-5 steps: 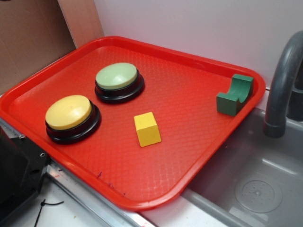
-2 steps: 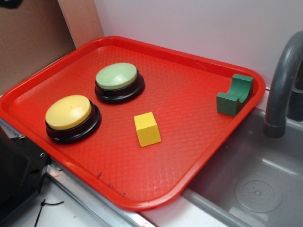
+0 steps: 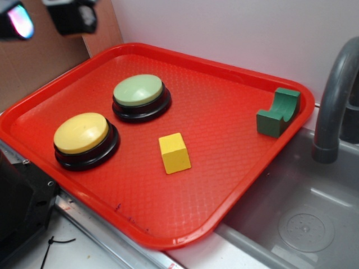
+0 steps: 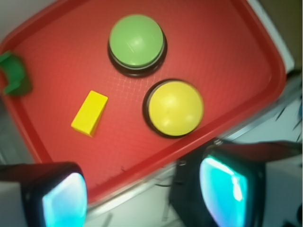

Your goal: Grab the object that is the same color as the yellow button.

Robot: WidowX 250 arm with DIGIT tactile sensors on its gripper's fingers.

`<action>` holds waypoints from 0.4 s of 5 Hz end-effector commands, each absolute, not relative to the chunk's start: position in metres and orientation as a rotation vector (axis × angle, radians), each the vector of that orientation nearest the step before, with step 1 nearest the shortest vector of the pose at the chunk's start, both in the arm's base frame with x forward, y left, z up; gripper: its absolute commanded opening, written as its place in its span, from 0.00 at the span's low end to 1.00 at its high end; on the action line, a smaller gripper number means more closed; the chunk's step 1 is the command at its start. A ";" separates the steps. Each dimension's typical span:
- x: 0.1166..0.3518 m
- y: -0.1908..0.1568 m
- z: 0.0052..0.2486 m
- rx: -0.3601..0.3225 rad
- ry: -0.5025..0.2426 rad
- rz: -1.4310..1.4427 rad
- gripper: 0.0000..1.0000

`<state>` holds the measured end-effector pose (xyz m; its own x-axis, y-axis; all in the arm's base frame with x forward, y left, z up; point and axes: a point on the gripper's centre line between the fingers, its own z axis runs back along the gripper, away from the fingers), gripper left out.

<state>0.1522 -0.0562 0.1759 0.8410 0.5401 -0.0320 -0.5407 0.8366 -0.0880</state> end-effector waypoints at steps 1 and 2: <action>0.191 -0.086 0.130 -0.147 -0.060 0.807 1.00; 0.203 -0.098 0.103 -0.155 -0.092 0.931 1.00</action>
<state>0.1965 -0.1009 0.0956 0.5917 0.8060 0.0126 -0.7969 0.5872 -0.1421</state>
